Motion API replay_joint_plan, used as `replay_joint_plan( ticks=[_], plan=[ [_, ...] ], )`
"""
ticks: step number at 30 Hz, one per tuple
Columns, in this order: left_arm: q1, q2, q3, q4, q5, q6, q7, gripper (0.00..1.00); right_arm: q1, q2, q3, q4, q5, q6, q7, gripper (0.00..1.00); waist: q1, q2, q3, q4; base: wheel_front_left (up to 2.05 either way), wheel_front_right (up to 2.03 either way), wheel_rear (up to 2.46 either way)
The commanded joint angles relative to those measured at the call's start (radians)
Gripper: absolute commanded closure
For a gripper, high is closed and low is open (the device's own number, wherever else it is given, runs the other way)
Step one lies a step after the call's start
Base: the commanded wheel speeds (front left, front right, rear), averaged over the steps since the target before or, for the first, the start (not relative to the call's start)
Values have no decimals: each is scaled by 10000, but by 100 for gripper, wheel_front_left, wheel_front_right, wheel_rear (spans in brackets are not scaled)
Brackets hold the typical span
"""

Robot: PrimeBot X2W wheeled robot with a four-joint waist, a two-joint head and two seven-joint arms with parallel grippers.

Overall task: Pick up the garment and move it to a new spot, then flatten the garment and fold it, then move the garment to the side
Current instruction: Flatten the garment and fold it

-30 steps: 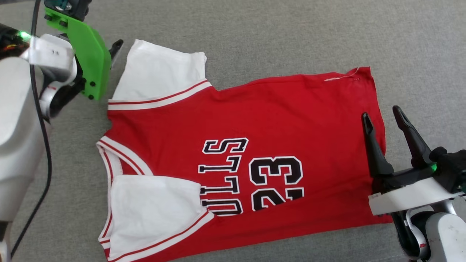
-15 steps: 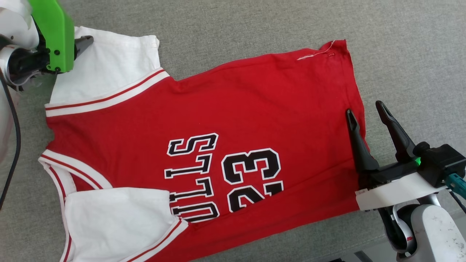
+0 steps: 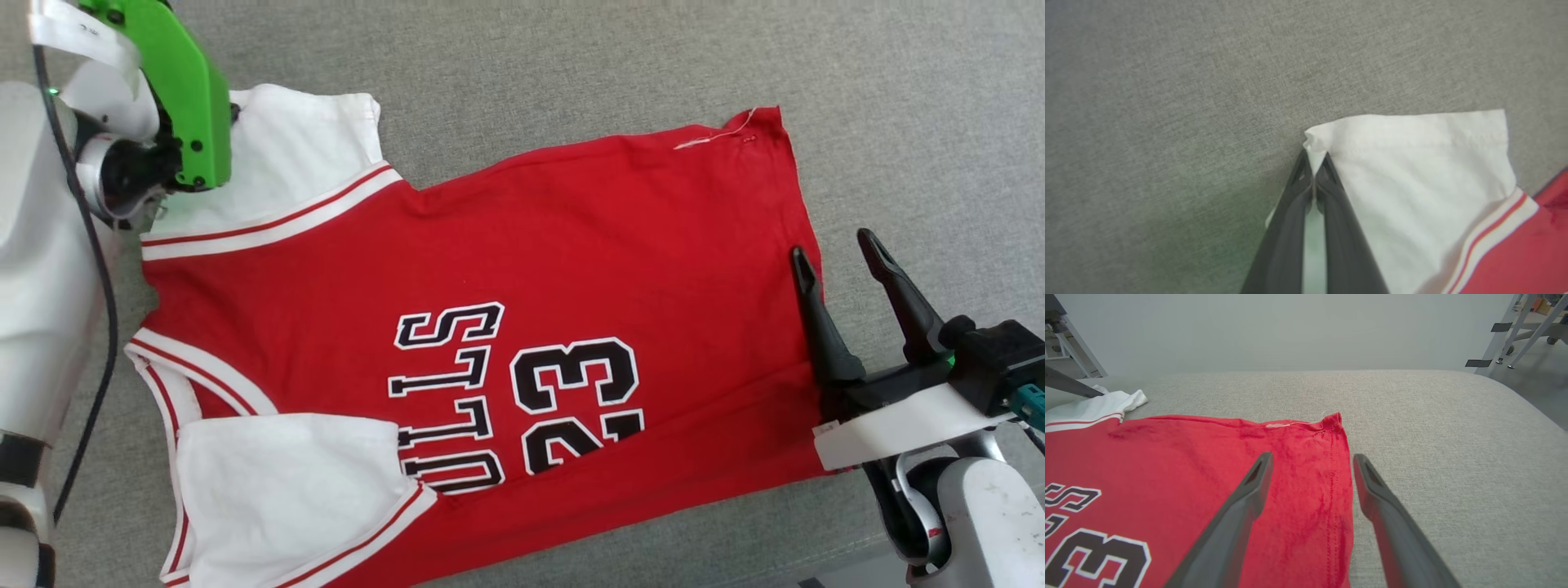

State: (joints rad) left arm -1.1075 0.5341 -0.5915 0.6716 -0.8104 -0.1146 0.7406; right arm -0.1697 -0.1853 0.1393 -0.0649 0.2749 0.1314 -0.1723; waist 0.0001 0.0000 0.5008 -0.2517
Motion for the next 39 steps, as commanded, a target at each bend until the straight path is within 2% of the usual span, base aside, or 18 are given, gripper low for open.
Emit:
replay_joint_plan(
  ticks=[1,7,10,14,17,23,27,33,39],
  plan=[
    [347,-177,-63,53,-87,58,-127,100,22,-65,-90,-6,-70,-7,60,0,-1,0,-398,306,0,0,0],
    [629,-242,-71,-446,26,227,-700,100,135,-325,-570,-137,-147,-7,687,0,-1,0,-1034,763,0,0,0],
    [966,-201,29,-1293,15,307,-1210,100,35,-762,-784,-197,-182,-7,1700,0,-1,0,-1318,1131,0,0,0],
    [1608,-259,296,-2532,-95,698,-1948,100,-317,-1137,-1023,-114,-99,-7,3367,0,-1,0,-1377,1511,0,0,0],
    [2188,-137,365,-3595,-119,991,-2139,100,-820,-1700,-851,-78,78,-7,4491,0,-1,0,-1281,1768,0,0,0],
    [3195,217,582,-5565,-57,1718,-2447,100,-1985,-2627,-481,510,558,-7,6275,0,-1,0,-949,2177,0,0,0],
    [3699,373,566,-6495,12,2003,-2500,100,-2730,-3124,-181,1081,903,-7,7321,0,-1,0,-729,2414,0,0,0],
    [4027,457,434,-7296,112,2174,-2479,100,-3599,-3668,313,1859,1258,-7,8065,0,-1,0,-459,2710,0,0,0],
    [4197,410,423,-7626,194,2245,-2756,100,-4189,-3884,802,2561,1419,-7,8183,0,-1,0,-252,2917,0,0,0]
  ],
)
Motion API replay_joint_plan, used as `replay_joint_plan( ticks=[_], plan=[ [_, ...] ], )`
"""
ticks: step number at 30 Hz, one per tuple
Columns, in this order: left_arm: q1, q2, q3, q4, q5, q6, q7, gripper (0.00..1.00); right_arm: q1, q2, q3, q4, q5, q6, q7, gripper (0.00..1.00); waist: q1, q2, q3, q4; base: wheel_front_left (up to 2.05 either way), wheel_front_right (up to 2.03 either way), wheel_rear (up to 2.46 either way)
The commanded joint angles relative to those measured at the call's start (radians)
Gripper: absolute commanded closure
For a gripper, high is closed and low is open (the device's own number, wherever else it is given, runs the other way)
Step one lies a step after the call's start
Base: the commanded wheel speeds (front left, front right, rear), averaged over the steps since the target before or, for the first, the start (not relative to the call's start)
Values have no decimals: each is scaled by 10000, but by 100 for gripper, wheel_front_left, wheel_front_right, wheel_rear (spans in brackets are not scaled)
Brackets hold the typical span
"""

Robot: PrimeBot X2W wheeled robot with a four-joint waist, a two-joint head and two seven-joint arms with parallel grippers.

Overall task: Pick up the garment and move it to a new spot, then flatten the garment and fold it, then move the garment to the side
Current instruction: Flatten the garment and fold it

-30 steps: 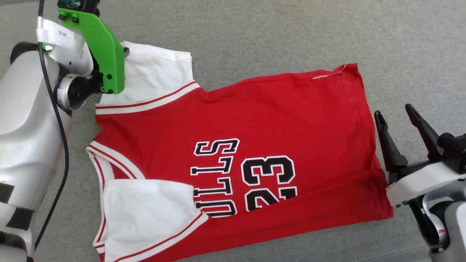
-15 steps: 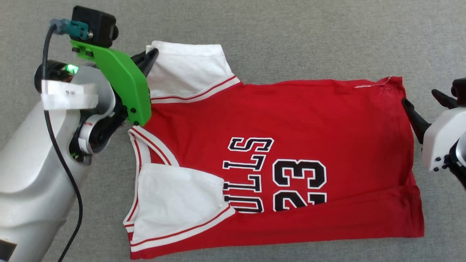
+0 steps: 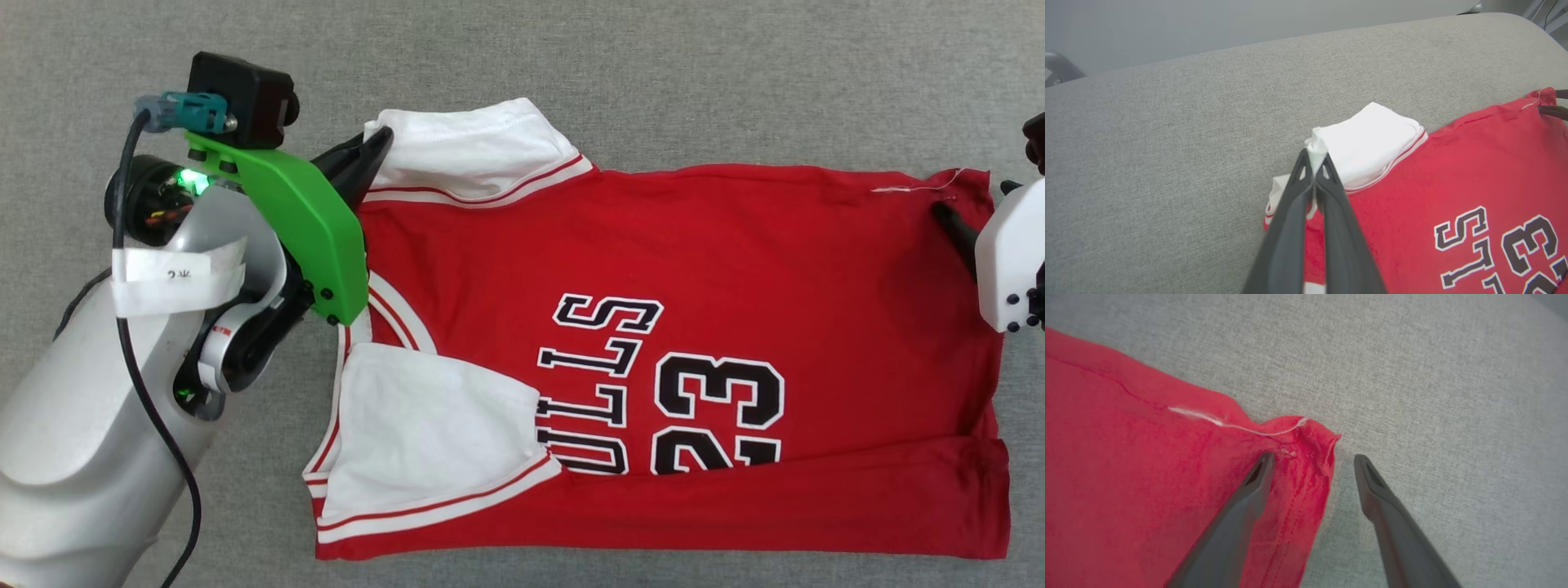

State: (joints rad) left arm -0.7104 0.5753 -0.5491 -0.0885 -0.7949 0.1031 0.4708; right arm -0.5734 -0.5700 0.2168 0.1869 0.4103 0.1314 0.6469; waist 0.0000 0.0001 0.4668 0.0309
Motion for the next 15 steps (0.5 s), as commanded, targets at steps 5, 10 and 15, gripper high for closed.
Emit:
replay_joint_plan(
  ticks=[5,10,15],
  plan=[
    [447,-65,-105,-114,-6,24,-174,100,-389,-114,345,595,114,-7,-158,0,0,-1,206,253,0,0,0],
    [512,-84,-173,-24,-26,-22,-216,100,-485,-117,578,1151,328,-7,-376,69,0,-1,234,372,0,0,0],
    [612,-84,-96,344,26,32,-521,100,-526,-142,570,1647,605,-7,-791,100,0,-1,-64,351,0,0,0]
  ],
)
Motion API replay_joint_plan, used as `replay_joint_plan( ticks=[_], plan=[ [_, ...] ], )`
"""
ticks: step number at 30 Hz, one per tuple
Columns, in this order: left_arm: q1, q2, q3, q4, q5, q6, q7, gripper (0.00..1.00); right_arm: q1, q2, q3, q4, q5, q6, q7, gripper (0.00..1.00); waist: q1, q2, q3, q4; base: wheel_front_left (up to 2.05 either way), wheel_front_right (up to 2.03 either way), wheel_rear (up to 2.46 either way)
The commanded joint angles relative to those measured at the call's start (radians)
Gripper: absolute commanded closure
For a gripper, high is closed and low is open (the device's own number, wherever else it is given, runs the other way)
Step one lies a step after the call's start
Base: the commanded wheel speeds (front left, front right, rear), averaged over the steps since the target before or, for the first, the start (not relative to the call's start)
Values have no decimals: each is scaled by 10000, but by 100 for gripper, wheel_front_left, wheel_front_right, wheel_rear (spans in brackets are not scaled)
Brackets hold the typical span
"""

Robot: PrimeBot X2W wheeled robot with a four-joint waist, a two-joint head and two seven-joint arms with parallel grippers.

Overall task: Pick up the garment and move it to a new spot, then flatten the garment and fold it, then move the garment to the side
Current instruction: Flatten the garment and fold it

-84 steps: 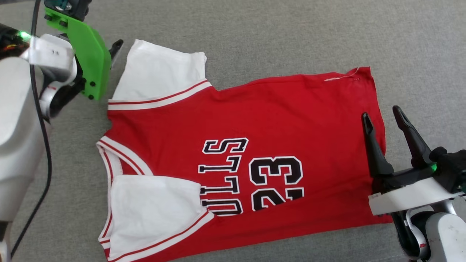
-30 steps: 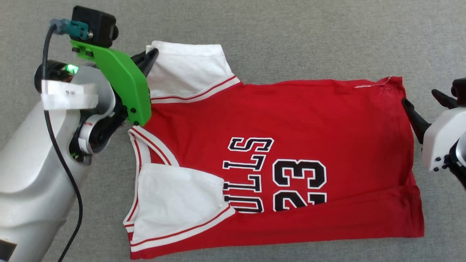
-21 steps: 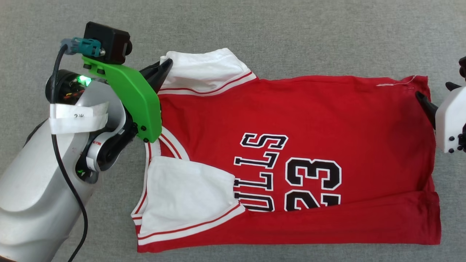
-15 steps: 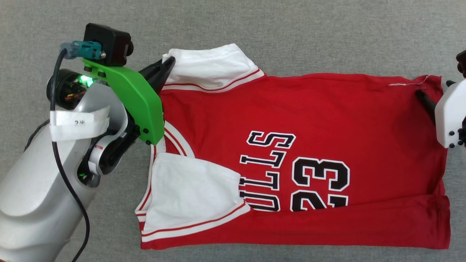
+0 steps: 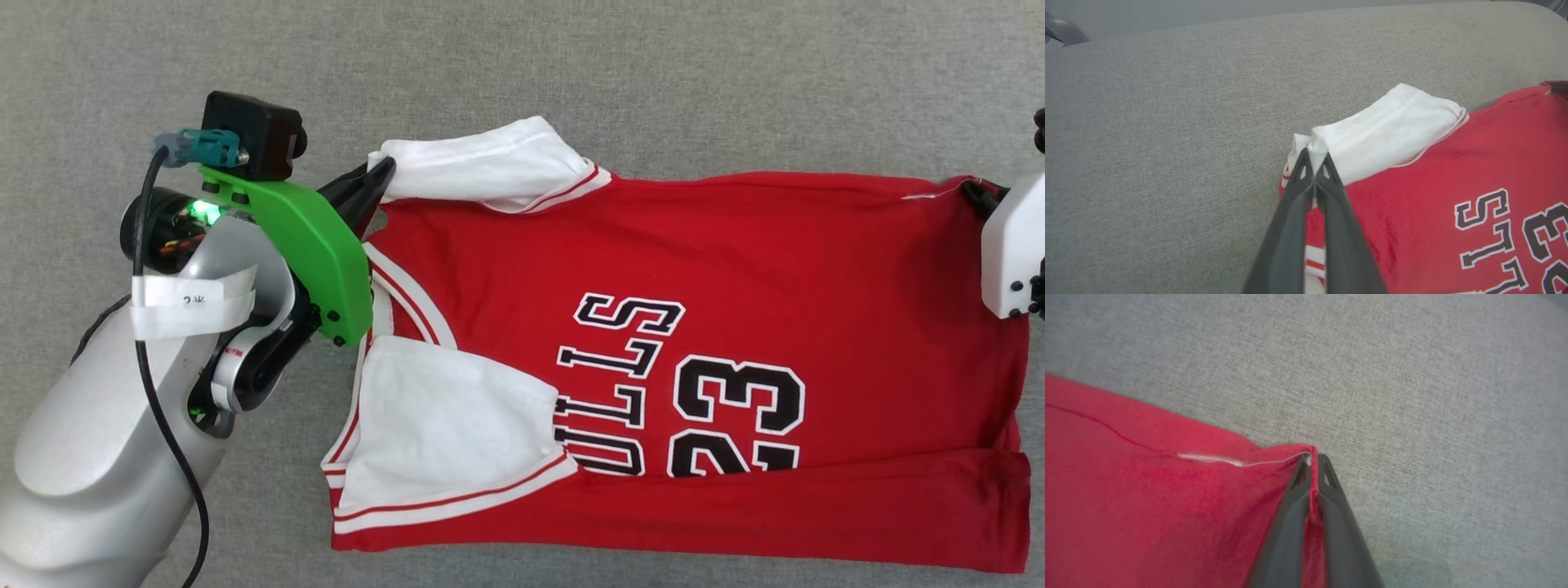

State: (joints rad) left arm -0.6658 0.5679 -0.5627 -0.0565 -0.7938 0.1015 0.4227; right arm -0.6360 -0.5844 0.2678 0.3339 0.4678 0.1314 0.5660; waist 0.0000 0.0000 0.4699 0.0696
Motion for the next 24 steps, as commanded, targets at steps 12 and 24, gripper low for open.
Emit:
replay_joint_plan(
  ticks=[12,24],
  plan=[
    [912,-72,143,587,-217,34,-700,100,862,249,-725,-247,1000,-7,-1190,100,0,0,-1401,-240,0,0,0],
    [3066,461,-46,-172,-442,473,-884,100,3522,583,-1715,-1434,2321,-7,-2060,100,0,0,-2532,-81,0,0,0]
  ],
)
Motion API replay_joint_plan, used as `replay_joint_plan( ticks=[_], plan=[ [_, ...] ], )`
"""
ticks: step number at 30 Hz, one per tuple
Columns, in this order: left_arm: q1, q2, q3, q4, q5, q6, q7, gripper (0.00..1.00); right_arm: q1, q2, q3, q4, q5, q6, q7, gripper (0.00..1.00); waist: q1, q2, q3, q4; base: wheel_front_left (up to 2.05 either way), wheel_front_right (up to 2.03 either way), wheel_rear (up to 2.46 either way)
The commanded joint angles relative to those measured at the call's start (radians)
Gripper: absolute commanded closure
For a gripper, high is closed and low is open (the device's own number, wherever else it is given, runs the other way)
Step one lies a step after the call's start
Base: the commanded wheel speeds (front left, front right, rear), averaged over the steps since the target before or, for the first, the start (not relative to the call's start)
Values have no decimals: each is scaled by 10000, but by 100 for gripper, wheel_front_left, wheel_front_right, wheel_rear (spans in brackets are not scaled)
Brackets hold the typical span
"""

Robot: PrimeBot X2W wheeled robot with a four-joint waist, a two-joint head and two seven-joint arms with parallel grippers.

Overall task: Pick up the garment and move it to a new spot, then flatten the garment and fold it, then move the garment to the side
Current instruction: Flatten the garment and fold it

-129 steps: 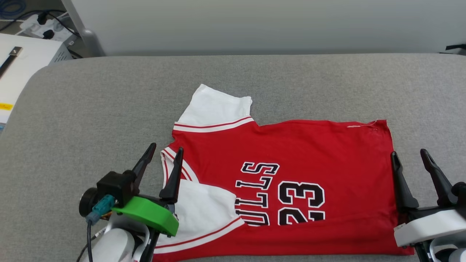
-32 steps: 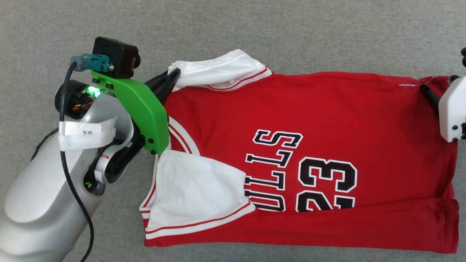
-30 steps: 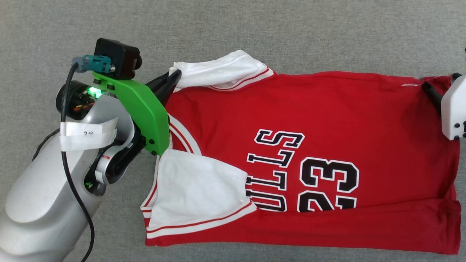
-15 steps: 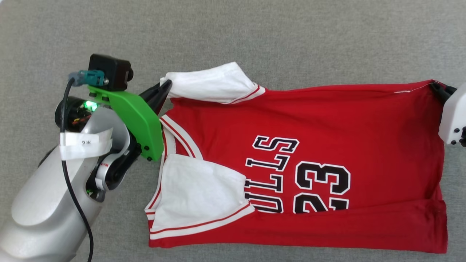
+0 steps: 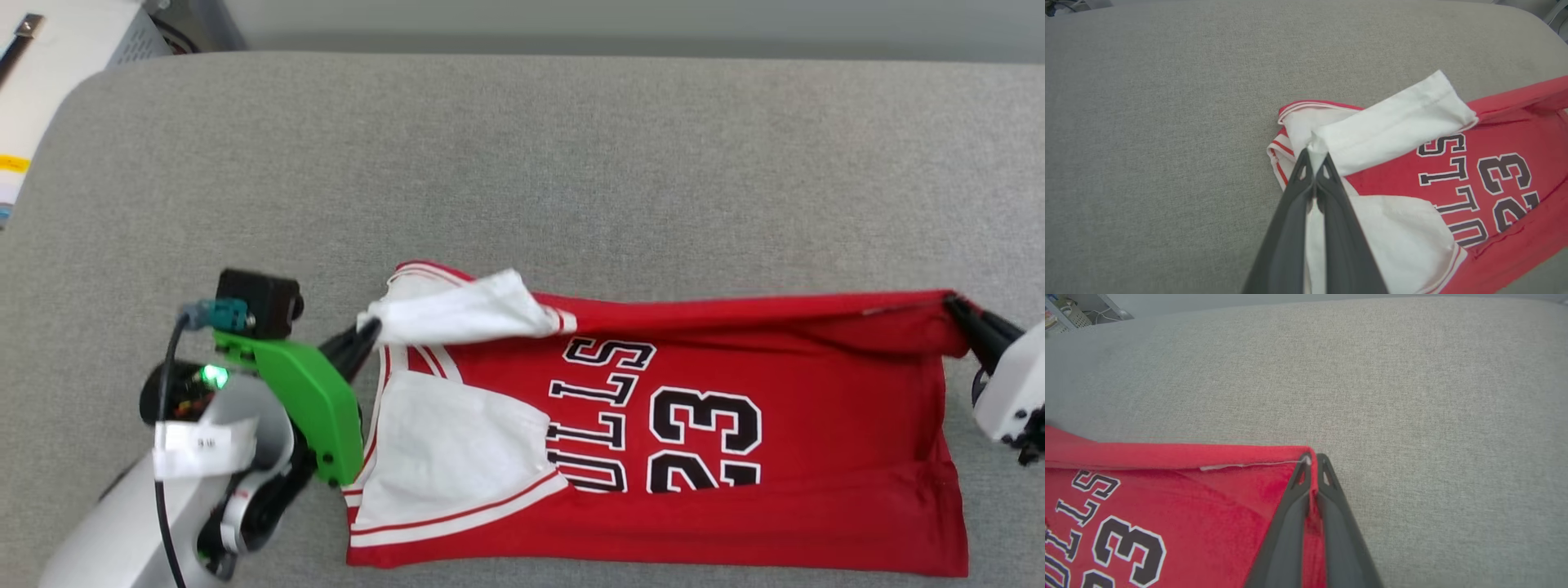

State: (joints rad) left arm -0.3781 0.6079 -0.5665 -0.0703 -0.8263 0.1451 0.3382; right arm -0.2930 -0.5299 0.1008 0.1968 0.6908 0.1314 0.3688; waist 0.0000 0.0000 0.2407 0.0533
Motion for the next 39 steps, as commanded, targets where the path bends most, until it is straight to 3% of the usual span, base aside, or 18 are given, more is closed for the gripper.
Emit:
replay_joint_plan(
  ticks=[1,9,15,28,29,30,31,39],
  plan=[
    [374,86,-37,-131,-166,74,-17,100,276,69,-85,-153,204,-7,-127,100,0,0,-281,96,0,0,0],
    [1660,343,-521,-536,-277,265,220,100,1767,-52,4,-892,889,-7,43,100,0,0,-666,186,0,0,0],
    [2079,381,-756,-309,-363,317,381,100,2486,-716,469,-1424,921,-7,270,100,0,0,-766,166,0,0,0],
    [1974,90,-1258,887,-262,-6,509,100,2872,-1723,1715,-1243,941,-7,79,100,0,0,-774,108,0,0,0],
    [1984,43,-1294,984,-313,-33,557,100,2882,-1712,1795,-1163,1048,-7,97,89,0,0,-774,107,0,0,0],
    [1991,20,-1328,1057,-321,-37,588,59,2869,-1724,1867,-1141,1092,-7,73,63,0,0,-775,104,0,0,0],
    [1995,-12,-1354,1135,-305,-15,583,0,2844,-1731,1925,-1119,1135,-7,-13,0,0,0,-777,101,0,0,0],
    [2026,-166,-1300,1431,-184,146,179,0,2918,-1816,2146,-1157,1725,-7,49,0,0,0,-933,63,0,0,0]
  ],
)
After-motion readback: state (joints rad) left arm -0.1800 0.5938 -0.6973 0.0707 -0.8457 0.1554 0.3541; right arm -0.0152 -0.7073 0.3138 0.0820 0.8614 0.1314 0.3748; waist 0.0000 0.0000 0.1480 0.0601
